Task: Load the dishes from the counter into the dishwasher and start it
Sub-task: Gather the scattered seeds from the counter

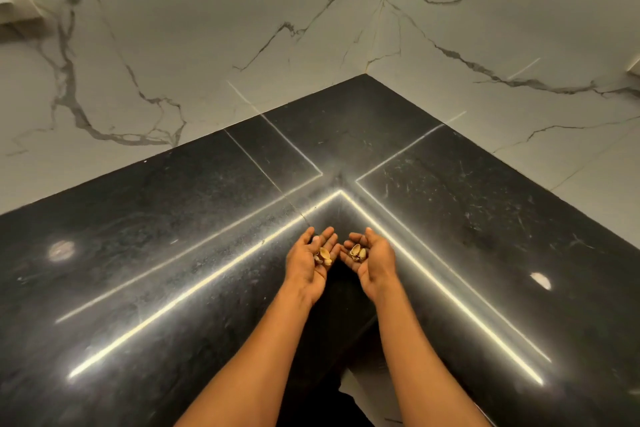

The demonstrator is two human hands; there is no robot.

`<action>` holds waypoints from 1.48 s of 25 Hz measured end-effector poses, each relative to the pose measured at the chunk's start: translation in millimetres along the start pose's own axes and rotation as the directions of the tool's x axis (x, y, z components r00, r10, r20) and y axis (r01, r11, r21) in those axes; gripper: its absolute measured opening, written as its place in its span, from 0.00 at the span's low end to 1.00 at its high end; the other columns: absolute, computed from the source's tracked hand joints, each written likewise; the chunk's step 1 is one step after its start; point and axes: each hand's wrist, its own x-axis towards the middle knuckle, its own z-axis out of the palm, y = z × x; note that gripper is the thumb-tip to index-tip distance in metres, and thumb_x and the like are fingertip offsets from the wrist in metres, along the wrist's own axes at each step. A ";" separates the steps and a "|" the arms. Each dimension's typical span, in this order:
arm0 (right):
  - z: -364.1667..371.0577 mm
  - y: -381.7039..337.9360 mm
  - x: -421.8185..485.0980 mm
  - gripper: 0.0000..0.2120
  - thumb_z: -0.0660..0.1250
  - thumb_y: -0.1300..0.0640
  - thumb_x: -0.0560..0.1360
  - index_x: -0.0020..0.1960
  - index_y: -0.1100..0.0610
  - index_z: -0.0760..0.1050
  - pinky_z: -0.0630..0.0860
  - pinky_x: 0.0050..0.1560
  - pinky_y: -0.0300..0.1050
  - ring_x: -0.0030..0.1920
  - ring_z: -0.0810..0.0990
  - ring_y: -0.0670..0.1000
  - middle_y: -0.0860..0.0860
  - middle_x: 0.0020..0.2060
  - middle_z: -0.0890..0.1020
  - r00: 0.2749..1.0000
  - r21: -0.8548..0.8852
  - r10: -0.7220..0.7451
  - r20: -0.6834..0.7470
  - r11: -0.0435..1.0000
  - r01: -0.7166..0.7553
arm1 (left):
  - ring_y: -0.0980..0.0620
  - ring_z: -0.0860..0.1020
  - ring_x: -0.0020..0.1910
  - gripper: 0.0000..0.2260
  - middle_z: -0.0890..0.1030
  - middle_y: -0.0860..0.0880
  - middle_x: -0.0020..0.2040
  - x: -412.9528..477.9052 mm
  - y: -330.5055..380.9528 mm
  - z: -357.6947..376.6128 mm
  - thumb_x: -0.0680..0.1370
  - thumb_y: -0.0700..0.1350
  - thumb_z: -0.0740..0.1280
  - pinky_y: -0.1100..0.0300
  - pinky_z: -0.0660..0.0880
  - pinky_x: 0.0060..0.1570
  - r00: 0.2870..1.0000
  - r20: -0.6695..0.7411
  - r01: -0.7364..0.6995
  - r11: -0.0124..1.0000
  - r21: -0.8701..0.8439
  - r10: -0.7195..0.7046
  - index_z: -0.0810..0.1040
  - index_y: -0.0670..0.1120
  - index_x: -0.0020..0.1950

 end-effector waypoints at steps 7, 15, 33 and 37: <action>44.4 56.1 -56.8 0.15 0.55 0.56 0.83 0.51 0.64 0.77 0.76 0.50 0.43 0.47 0.80 0.52 0.57 0.44 0.79 0.987 0.250 -0.155 0.030 0.958 0.143 | 0.41 0.80 0.51 0.21 0.80 0.35 0.55 -44.5 4.3 -23.4 0.73 0.26 0.47 0.51 0.78 0.51 0.982 -0.142 -0.168 0.912 -0.374 0.123 0.73 0.37 0.59; 58.5 94.8 -128.1 0.23 0.49 0.48 0.84 0.53 0.63 0.76 0.77 0.55 0.49 0.52 0.80 0.55 0.58 0.47 0.79 0.943 0.254 -0.035 0.332 0.966 -0.054 | 0.39 0.80 0.58 0.13 0.84 0.39 0.49 -117.3 19.6 -56.8 0.81 0.39 0.55 0.44 0.74 0.63 0.927 -0.248 -0.370 0.785 -0.498 0.280 0.79 0.38 0.55; -22.2 234.9 -313.5 0.22 0.51 0.49 0.83 0.53 0.64 0.76 0.78 0.50 0.50 0.43 0.80 0.56 0.57 0.40 0.79 0.649 -0.152 0.369 0.665 0.918 -0.366 | 0.44 0.80 0.35 0.12 0.78 0.44 0.32 -323.5 -66.4 -211.8 0.79 0.38 0.56 0.50 0.79 0.46 0.643 -0.616 -0.758 0.263 -0.598 0.455 0.79 0.39 0.54; -34.0 277.4 -352.5 0.19 0.52 0.52 0.82 0.52 0.65 0.76 0.77 0.51 0.53 0.41 0.79 0.56 0.57 0.38 0.78 0.588 -0.251 0.444 0.676 0.889 -0.382 | 0.46 0.77 0.33 0.13 0.74 0.46 0.31 -362.6 -75.8 -255.5 0.81 0.39 0.56 0.47 0.77 0.50 0.586 -0.681 -0.802 0.190 -0.567 0.439 0.79 0.40 0.54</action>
